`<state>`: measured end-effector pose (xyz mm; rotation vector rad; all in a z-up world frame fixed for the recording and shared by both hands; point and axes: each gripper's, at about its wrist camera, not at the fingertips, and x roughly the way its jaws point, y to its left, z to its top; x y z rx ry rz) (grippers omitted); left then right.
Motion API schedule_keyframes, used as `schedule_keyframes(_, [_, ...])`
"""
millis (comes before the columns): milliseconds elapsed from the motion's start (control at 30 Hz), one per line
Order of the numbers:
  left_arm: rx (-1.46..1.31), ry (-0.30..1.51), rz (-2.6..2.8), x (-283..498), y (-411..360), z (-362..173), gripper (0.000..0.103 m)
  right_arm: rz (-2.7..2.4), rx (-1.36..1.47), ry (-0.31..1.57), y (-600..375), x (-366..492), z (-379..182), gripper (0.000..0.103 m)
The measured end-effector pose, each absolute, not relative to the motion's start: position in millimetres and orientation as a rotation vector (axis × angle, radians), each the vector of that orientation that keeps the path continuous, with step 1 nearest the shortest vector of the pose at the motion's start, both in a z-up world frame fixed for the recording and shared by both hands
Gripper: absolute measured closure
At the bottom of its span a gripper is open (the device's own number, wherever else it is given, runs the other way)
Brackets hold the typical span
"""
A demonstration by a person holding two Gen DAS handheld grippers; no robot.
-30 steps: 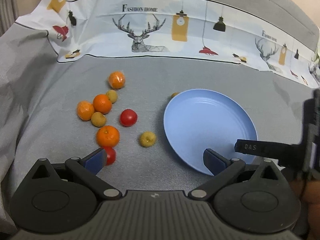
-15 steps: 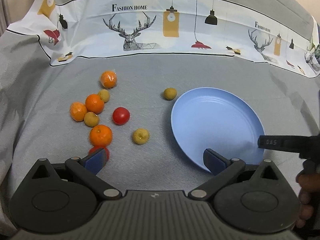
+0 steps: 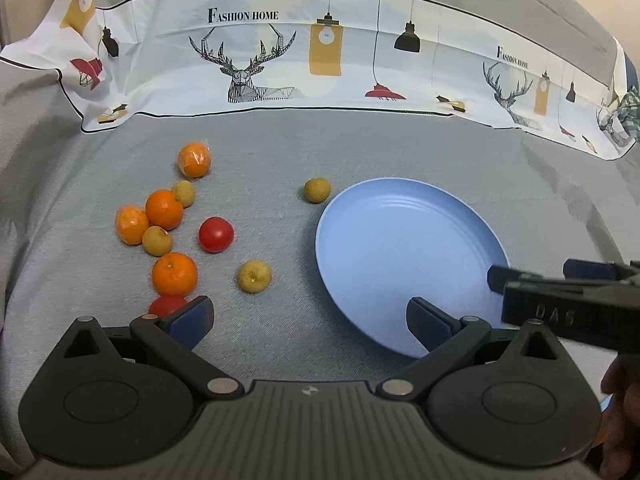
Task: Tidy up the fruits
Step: 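Move both tools over the table toward the fruit pile beside the blue plate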
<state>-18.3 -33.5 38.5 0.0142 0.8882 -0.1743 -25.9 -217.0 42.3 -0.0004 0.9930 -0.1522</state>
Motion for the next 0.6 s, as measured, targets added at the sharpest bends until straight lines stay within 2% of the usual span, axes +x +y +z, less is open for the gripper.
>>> schedule_keyframes(300, [0.006, 0.850, -0.177, -19.7, -33.6, 42.8, 0.001, -0.146, -0.051, 0.992, -198.9, -24.2, 37.9, 0.017])
schedule_keyframes(600, [-0.007, 0.888, -0.194, -17.8, -33.2, 38.3, 0.001, -0.147, -0.014, 1.026, -204.0, -23.7, 35.2, 0.018])
